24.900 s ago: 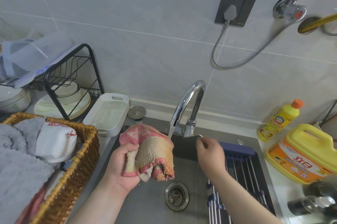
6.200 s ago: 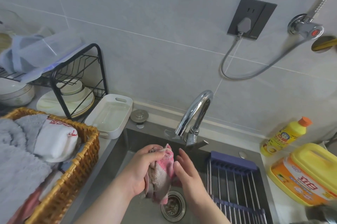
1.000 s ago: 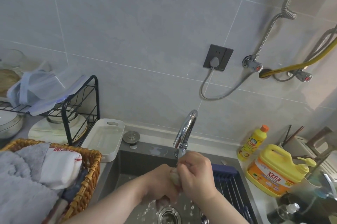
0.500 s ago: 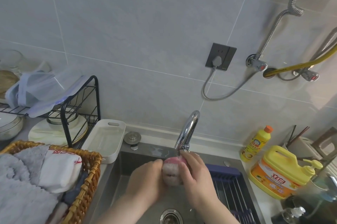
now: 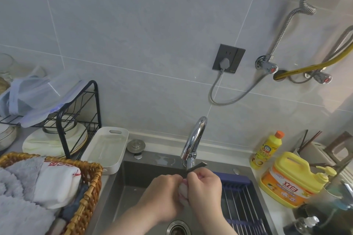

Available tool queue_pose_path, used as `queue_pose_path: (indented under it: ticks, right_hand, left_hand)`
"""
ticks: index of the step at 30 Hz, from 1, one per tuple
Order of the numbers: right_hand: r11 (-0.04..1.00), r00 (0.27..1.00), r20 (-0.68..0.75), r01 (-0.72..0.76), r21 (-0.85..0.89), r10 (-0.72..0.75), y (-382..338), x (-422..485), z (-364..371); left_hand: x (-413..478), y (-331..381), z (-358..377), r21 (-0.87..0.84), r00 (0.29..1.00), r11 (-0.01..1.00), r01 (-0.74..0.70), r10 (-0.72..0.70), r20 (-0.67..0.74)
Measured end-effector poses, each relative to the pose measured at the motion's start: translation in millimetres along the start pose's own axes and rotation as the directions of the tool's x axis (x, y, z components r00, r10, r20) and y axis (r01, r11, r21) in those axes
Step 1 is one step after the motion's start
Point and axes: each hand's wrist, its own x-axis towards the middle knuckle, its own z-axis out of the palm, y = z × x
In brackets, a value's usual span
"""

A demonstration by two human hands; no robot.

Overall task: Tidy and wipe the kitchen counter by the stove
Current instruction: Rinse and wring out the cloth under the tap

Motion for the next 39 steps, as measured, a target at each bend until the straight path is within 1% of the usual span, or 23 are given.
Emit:
queue_pose_path:
  ticks: [2, 3, 5, 6, 7, 9, 10, 11, 15, 19, 22, 24, 25, 26, 27, 30, 31, 32, 34, 35, 36, 37, 39]
  right_hand:
    - [0.996, 0.996, 0.02, 0.089, 0.011, -0.09, 0.1, 3.2, -1.8]
    - [0.983, 0.983, 0.026, 0.181, -0.014, -0.181, -3.1, 4.6, -4.3]
    - [0.915, 0.92, 0.041, 0.391, -0.099, -0.389, -14.4, 6.2, -10.3]
    - [0.865, 0.876, 0.065, 0.482, -0.136, -0.478, -17.7, 6.5, -12.1]
    - [0.822, 0.838, 0.1, 0.546, -0.162, -0.537, -21.4, 7.0, -12.9]
    - [0.752, 0.776, 0.175, 0.631, -0.189, -0.606, -21.1, 8.8, -12.0]
    - [0.722, 0.748, 0.204, 0.663, -0.197, -0.632, -20.6, 10.9, -11.1]
    - [0.711, 0.736, 0.227, 0.676, -0.195, -0.638, -19.2, 11.9, -10.3]
    - [0.686, 0.691, 0.24, 0.718, -0.12, -0.681, -18.3, 12.4, -12.2]
    - [0.65, 0.649, 0.232, 0.755, -0.085, -0.724, -18.9, 13.1, -14.9]
    - [0.615, 0.614, 0.212, 0.786, -0.066, -0.761, -17.1, 12.5, -17.6]
    - [0.618, 0.618, 0.176, 0.784, -0.061, -0.767, -12.8, 13.2, -19.0]
    - [0.628, 0.629, 0.166, 0.776, -0.068, -0.76, -9.3, 14.4, -19.9]
    - [0.642, 0.646, 0.167, 0.762, -0.08, -0.745, -5.8, 16.5, -21.2]
    - [0.659, 0.663, 0.183, 0.746, -0.09, -0.726, -1.0, 17.1, -23.0]
    - [0.684, 0.682, 0.273, 0.722, -0.106, -0.678, 17.6, 17.1, -32.8]
    - [0.708, 0.702, 0.29, 0.699, -0.102, -0.651, 25.7, 17.6, -35.9]
    - [0.754, 0.745, 0.288, 0.649, -0.104, -0.602, 34.1, 18.1, -38.3]
    - [0.875, 0.877, 0.235, 0.459, -0.152, -0.419, 47.5, 27.8, -38.5]
    - [0.917, 0.931, 0.209, 0.341, -0.209, -0.299, 54.0, 37.3, -36.9]
    - [0.935, 0.964, 0.198, 0.226, -0.274, -0.175, 58.2, 48.8, -34.7]
    - [0.932, 0.977, 0.199, 0.136, -0.335, -0.071, 61.5, 60.8, -32.1]
    - [0.902, 0.976, 0.211, 0.048, -0.428, 0.048, 64.6, 82.8, -27.8]
  left_hand:
    - [4.7, 6.1, -8.9, -0.074, 0.995, 0.997, 0.006, 0.001, 0.097]
    - [6.6, 7.8, -13.3, -0.103, 0.99, 0.995, 0.003, 0.012, 0.144]
    - [9.0, 12.0, -22.4, -0.196, 0.973, 0.98, 0.016, 0.031, 0.231]
    - [8.4, 13.2, -22.7, -0.291, 0.965, 0.954, 0.071, 0.008, 0.262]
    - [7.9, 14.0, -23.4, -0.396, 0.959, 0.909, 0.131, -0.016, 0.282]
    - [3.3, 12.2, -22.2, -0.536, 0.929, 0.799, 0.273, -0.073, 0.364]
    - [3.1, 9.7, -21.9, -0.569, 0.911, 0.758, 0.318, -0.079, 0.405]
    - [1.5, 7.7, -22.1, -0.594, 0.896, 0.728, 0.342, -0.064, 0.439]
    - [4.1, -0.7, -24.4, -0.673, 0.829, 0.619, 0.404, 0.064, 0.556]
    - [6.9, -5.3, -27.8, -0.704, 0.774, 0.568, 0.426, 0.175, 0.609]
    - [8.1, -4.9, -25.0, -0.707, 0.746, 0.536, 0.461, 0.197, 0.636]
    - [9.9, -5.7, -23.6, -0.698, 0.739, 0.54, 0.471, 0.19, 0.646]
    - [10.3, -5.4, -23.5, -0.687, 0.737, 0.551, 0.474, 0.178, 0.651]
    - [11.2, -4.9, -23.1, -0.662, 0.739, 0.585, 0.469, 0.151, 0.657]
    - [10.9, -4.6, -22.2, -0.627, 0.747, 0.633, 0.455, 0.112, 0.655]
    - [10.4, -7.3, -12.8, -0.455, 0.815, 0.818, 0.353, -0.03, 0.579]
    - [8.3, -9.9, -8.8, -0.394, 0.831, 0.857, 0.332, -0.069, 0.551]
    - [5.1, -12.8, -4.8, -0.338, 0.84, 0.879, 0.337, -0.119, 0.53]
    - [-1.2, -21.6, 4.7, -0.271, 0.847, 0.876, 0.398, -0.237, 0.476]
    - [-4.2, -25.8, 10.3, -0.25, 0.844, 0.865, 0.436, -0.296, 0.448]
    - [-5.9, -29.3, 14.5, -0.233, 0.832, 0.848, 0.476, -0.348, 0.432]
    - [-6.7, -32.7, 18.1, -0.231, 0.825, 0.833, 0.503, -0.383, 0.416]
    - [-6.0, -36.8, 23.8, -0.261, 0.813, 0.801, 0.538, -0.413, 0.41]
